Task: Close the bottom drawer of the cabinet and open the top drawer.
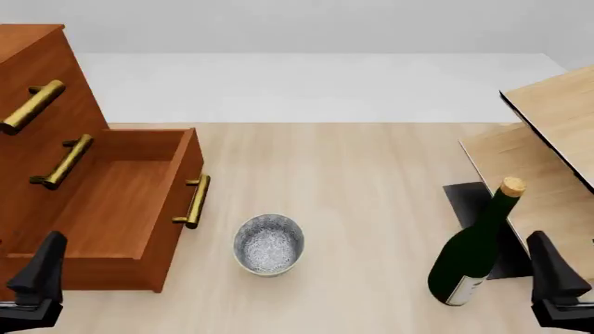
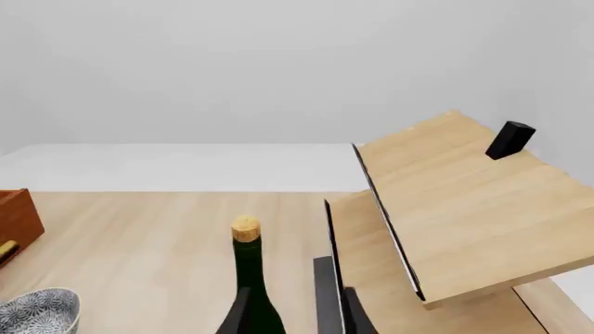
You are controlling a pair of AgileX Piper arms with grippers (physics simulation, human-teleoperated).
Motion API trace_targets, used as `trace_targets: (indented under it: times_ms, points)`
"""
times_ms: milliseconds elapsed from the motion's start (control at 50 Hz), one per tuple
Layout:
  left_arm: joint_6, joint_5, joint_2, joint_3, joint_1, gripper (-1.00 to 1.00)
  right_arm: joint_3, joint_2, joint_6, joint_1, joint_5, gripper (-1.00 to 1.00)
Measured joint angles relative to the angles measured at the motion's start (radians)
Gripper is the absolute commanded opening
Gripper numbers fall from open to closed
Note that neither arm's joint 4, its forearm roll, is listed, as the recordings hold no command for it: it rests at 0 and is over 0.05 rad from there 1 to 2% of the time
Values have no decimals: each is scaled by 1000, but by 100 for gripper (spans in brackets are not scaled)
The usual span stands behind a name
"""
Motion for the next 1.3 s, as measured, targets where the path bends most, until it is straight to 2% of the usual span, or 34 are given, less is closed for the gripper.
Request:
trace_targets:
  times_ms: [440, 600, 900, 1300]
  points:
    - [-8, -41, 59, -4, -3, 100, -1, 4, 1, -3, -2, 100]
    - [-14, -32, 82, -31, -12, 100, -1, 2, 5, -6, -3, 100]
    - [-44, 24, 178, -184, -67, 100, -1, 0, 10, -9, -3, 100]
    - [-92, 147, 415, -422, -169, 100, -1, 0, 11, -10, -3, 100]
